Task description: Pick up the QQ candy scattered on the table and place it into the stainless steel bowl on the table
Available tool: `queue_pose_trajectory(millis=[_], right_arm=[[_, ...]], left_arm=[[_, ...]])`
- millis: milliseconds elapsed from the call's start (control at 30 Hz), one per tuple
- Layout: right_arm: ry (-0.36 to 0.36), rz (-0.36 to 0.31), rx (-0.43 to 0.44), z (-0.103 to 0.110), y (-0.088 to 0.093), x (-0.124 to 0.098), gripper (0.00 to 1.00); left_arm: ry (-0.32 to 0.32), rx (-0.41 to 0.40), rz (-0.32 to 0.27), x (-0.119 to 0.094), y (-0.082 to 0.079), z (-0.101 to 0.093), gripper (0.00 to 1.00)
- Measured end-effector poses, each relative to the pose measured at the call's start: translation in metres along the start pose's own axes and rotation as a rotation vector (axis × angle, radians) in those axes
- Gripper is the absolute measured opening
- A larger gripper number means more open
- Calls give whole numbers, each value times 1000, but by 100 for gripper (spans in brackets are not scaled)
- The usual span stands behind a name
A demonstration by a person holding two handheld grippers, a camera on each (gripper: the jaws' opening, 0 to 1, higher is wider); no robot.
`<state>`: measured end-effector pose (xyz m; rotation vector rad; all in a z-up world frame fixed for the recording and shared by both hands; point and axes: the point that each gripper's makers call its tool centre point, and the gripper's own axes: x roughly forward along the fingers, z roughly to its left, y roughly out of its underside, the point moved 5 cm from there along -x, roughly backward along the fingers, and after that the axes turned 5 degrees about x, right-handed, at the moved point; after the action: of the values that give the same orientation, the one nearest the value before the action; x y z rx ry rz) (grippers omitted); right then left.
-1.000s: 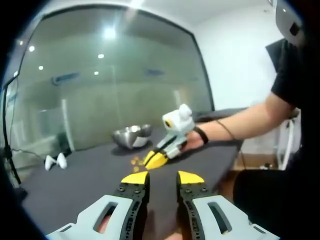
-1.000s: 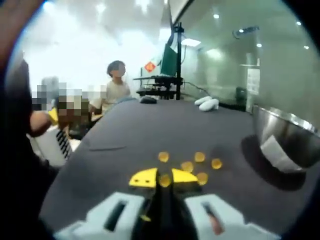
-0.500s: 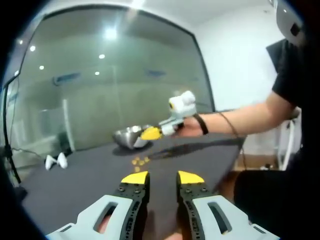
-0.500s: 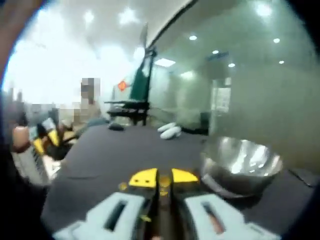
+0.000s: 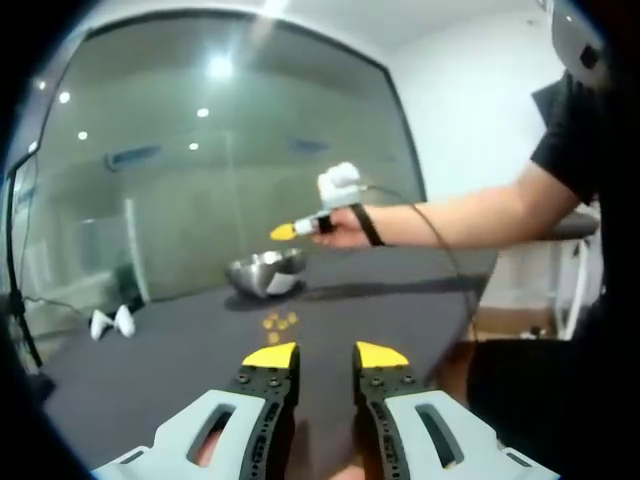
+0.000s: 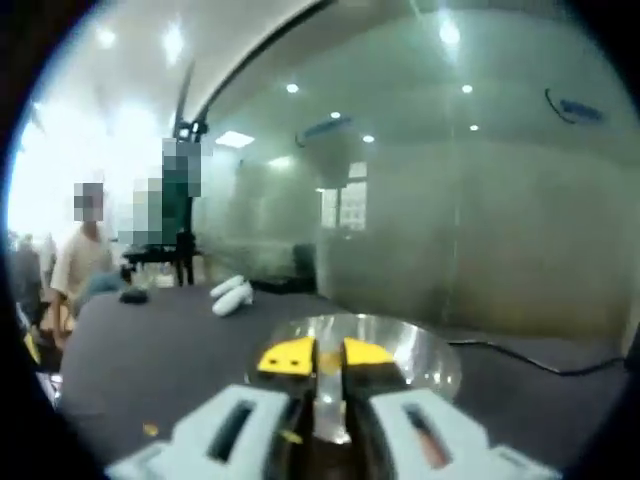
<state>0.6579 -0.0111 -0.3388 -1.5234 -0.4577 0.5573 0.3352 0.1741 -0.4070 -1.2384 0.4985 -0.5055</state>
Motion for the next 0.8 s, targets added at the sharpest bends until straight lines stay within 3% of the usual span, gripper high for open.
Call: queue_pose_trajectory(millis=[167, 300, 367, 400, 500, 567, 800], right_arm=[[-10, 10, -17, 5, -1, 6, 10], [22, 15, -36, -9, 3, 11, 11], [-10, 0, 39, -6, 8, 10, 25], [-13, 14, 32, -7, 10, 9, 30], [-10, 26, 9, -7, 11, 5, 17], [-33, 10, 13, -4, 7, 2, 22], [-39, 33, 26, 4, 8, -14, 19]], left_arm=[[-8, -3, 4, -2, 1, 0, 23], [-12, 3, 13, -4, 1, 0, 23], [-13, 2, 11, -5, 0, 0, 23], [-13, 1, 10, -5, -1, 0, 23], [-10, 10, 17, -4, -1, -1, 23], [-6, 9, 15, -3, -2, -2, 23], [2, 31, 19, 1, -4, -5, 23]])
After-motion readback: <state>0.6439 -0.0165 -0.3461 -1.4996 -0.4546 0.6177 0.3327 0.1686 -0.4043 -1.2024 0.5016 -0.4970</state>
